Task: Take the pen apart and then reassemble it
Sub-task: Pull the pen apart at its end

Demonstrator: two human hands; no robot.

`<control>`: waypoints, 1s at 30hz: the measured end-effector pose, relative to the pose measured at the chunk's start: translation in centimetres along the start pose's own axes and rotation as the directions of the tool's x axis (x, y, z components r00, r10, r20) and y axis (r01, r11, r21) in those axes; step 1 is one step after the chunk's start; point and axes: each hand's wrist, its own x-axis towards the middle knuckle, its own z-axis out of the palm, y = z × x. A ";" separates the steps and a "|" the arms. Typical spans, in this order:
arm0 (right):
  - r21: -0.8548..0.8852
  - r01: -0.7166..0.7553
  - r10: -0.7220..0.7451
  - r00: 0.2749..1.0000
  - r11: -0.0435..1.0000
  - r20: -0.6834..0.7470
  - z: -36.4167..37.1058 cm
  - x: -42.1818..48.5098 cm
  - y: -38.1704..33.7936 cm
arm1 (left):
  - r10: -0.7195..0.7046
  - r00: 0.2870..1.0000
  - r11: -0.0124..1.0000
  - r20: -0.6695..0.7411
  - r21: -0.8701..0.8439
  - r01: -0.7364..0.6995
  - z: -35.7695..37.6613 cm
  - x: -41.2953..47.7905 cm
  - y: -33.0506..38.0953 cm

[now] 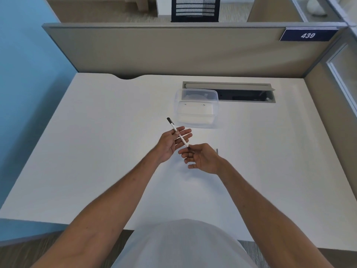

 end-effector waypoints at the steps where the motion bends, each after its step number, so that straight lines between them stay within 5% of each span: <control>1: 0.024 -0.002 0.001 1.000 1.000 0.024 0.1 0.0 0.1 | -0.008 1.000 1.000 0.011 -0.014 0.008 0.0 -0.1 0.0; 11: 0.038 0.080 -0.079 0.997 0.996 -0.022 0.7 0.5 1.0 | -0.077 0.996 0.997 0.052 0.023 0.076 -0.6 0.0 0.5; 19: -0.384 0.230 -0.321 0.927 0.894 -0.192 1.8 0.6 0.4 | -0.027 0.997 1.000 -0.067 -0.008 0.027 0.2 0.7 0.3; 24: -0.581 0.203 -0.404 0.883 0.788 -0.239 2.0 1.0 0.5 | -0.014 0.991 1.000 -0.130 -0.006 0.013 0.1 0.9 0.1; 30: -0.506 0.159 -0.303 0.928 0.848 -0.217 1.9 0.6 0.5 | -0.042 0.994 0.999 -0.099 -0.027 0.039 -0.7 0.3 0.1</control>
